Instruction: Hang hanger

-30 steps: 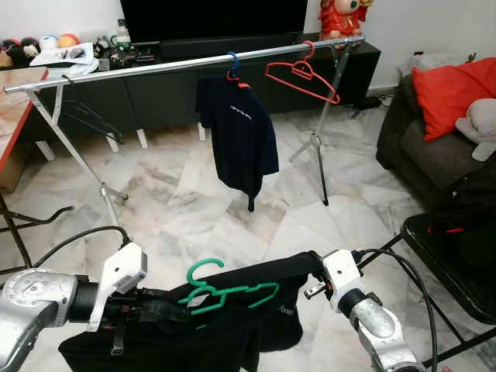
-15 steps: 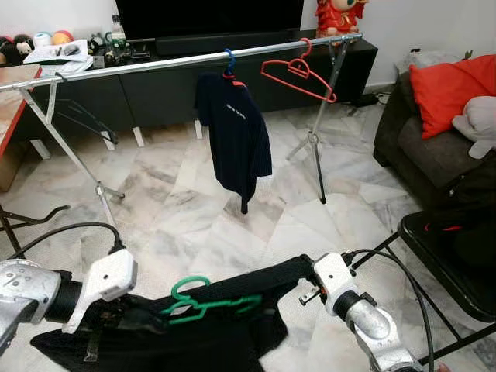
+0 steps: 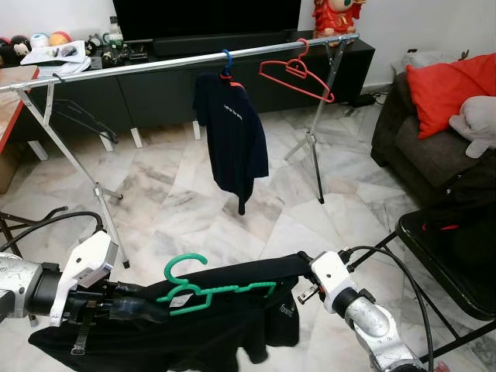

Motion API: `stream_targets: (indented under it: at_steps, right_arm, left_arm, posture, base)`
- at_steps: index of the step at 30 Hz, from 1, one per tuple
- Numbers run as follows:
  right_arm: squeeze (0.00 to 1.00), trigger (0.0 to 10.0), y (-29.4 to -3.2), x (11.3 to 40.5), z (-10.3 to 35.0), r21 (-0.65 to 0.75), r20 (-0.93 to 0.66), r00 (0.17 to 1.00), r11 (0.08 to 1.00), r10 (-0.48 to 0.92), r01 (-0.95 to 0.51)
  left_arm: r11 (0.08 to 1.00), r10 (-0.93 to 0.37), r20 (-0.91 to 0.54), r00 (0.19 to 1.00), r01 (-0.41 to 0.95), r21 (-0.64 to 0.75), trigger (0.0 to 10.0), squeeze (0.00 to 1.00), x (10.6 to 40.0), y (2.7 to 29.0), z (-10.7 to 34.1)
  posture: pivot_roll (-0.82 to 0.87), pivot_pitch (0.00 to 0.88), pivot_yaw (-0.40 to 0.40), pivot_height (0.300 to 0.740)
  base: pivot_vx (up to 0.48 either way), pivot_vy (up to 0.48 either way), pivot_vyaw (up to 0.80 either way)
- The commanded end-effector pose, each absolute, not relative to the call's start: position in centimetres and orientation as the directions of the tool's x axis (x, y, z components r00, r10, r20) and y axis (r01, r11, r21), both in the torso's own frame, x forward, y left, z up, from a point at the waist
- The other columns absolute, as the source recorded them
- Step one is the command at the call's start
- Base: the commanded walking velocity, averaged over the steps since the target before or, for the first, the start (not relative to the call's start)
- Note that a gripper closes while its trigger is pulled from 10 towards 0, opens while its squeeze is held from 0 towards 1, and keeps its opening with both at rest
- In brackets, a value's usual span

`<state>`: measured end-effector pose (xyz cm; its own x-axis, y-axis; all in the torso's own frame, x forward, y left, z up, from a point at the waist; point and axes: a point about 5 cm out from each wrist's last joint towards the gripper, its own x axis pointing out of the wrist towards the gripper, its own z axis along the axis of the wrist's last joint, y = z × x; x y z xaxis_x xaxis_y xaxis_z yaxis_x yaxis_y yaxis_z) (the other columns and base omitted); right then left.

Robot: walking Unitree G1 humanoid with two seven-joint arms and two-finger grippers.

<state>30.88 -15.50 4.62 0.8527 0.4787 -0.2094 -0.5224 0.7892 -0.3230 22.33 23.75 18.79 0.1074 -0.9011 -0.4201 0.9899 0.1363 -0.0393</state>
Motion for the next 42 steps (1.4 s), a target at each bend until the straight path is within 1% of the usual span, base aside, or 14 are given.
stream_targets:
  at_steps: [1, 4, 5, 9, 13, 17, 21, 24, 26, 30, 35, 38, 40, 42]
  right_arm:
    - [0.00, 0.0, -19.5, 30.6, 3.9, -0.334, -0.276, 0.906, 0.851, 0.322, -0.405]
    - [0.00, 0.0, -19.4, 30.5, 3.8, -0.365, -0.291, 0.898, 0.828, 0.332, -0.424]
    - [0.00, 0.0, -19.6, 30.5, 3.8, -0.381, -0.297, 0.894, 0.817, 0.335, -0.432]
    - [0.00, 0.0, -19.9, 30.5, 3.9, -0.380, -0.297, 0.897, 0.821, 0.328, -0.426]
    - [0.00, 0.0, -19.9, 30.5, 3.8, -0.379, -0.299, 0.897, 0.822, 0.327, -0.426]
    - [0.00, 0.0, -19.7, 30.3, 3.6, -0.377, -0.306, 0.894, 0.821, 0.326, -0.429]
    - [0.00, 0.0, -19.6, 30.3, 3.4, -0.376, -0.310, 0.894, 0.822, 0.323, -0.427]
    - [0.00, 0.0, -19.7, 30.1, 3.2, -0.376, -0.320, 0.893, 0.823, 0.315, -0.425]
    - [0.00, 0.0, -20.0, 30.0, 3.1, -0.379, -0.325, 0.896, 0.826, 0.304, -0.418]
    - [0.00, 0.0, -20.3, 29.9, 3.0, -0.374, -0.329, 0.899, 0.835, 0.288, -0.404]
    - [0.00, 0.0, -20.2, 29.8, 2.9, -0.372, -0.329, 0.900, 0.836, 0.287, -0.403]
    - [0.00, 0.0, -20.1, 29.8, 2.8, -0.368, -0.328, 0.899, 0.837, 0.289, -0.404]
    - [0.00, 0.0, -20.0, 29.8, 2.8, -0.364, -0.326, 0.900, 0.840, 0.289, -0.402]
    - [0.00, 0.0, -19.9, 29.7, 2.8, -0.358, -0.324, 0.901, 0.844, 0.289, -0.400]
  left_arm:
    - [0.050, -0.869, -0.495, 0.022, 0.998, -0.043, 10.0, 0.00, 21.4, 24.4, 19.7]
    - [0.003, -0.786, -0.616, -0.048, 0.997, -0.081, 10.0, 0.00, 20.7, 24.7, 18.4]
    - [-0.009, -0.758, -0.650, -0.049, 0.998, -0.065, 10.0, 0.00, 20.6, 24.7, 18.1]
    - [0.115, -0.849, -0.516, 0.118, 0.993, 0.039, 10.0, 0.00, 22.4, 24.2, 19.3]
    - [0.140, -0.933, -0.335, 0.129, 0.990, -0.008, 10.0, 0.00, 22.2, 24.2, 20.5]
    - [0.118, -0.946, -0.305, 0.107, 0.993, -0.020, 10.0, 0.00, 21.9, 24.1, 20.7]
    - [0.123, -0.946, -0.305, 0.112, 0.992, -0.018, 10.0, 0.00, 21.9, 24.2, 20.6]
    - [0.092, -0.966, -0.246, 0.083, 0.995, -0.028, 10.0, 0.00, 21.7, 23.8, 20.9]
    - [0.122, -0.982, -0.149, 0.118, 0.992, -0.016, 10.0, 0.00, 22.0, 23.8, 22.0]
    - [0.191, -0.981, -0.035, 0.192, 0.981, 0.027, 10.0, 0.00, 22.9, 23.9, 22.8]
    - [0.172, -0.981, -0.085, 0.172, 0.985, 0.007, 10.0, 0.00, 22.6, 23.5, 22.1]
    - [0.194, -0.969, -0.152, 0.193, 0.981, 0.012, 10.0, 0.00, 22.8, 23.4, 21.3]
    - [0.213, -0.964, -0.162, 0.212, 0.977, 0.014, 10.0, 0.00, 22.9, 23.2, 21.0]
    - [0.257, -0.955, -0.144, 0.258, 0.966, 0.031, 10.0, 0.00, 23.4, 22.7, 20.7]
  posture:
    - [0.00, 0.114, 0.023, 0.721]
    - [0.00, 0.116, 0.023, 0.721]
    - [0.00, 0.119, 0.026, 0.721]
    - [0.00, 0.120, 0.024, 0.721]
    - [-0.01, 0.125, 0.022, 0.721]
    - [0.00, 0.127, 0.022, 0.721]
    - [0.00, 0.128, 0.021, 0.721]
    - [0.00, 0.128, 0.020, 0.721]
    - [0.00, 0.129, 0.019, 0.721]
    - [-0.01, 0.130, 0.020, 0.721]
    - [0.00, 0.131, 0.020, 0.721]
    - [0.00, 0.132, 0.022, 0.721]
    - [0.00, 0.132, 0.022, 0.721]
    - [0.00, 0.132, 0.023, 0.721]
  base:
    - [0.000, 0.000, 0.00]
    - [0.000, 0.000, 0.00]
    - [0.000, 0.000, 0.00]
    - [0.000, 0.000, 0.00]
    - [0.000, 0.000, 0.00]
    - [0.000, 0.000, 0.00]
    - [0.000, 0.000, 0.00]
    - [0.000, 0.000, 0.00]
    - [0.000, 0.000, 0.00]
    - [0.000, 0.000, 0.00]
    - [0.000, 0.000, 0.00]
    - [0.000, 0.000, 0.00]
    - [0.000, 0.000, 0.00]
    - [0.000, 0.000, 0.00]
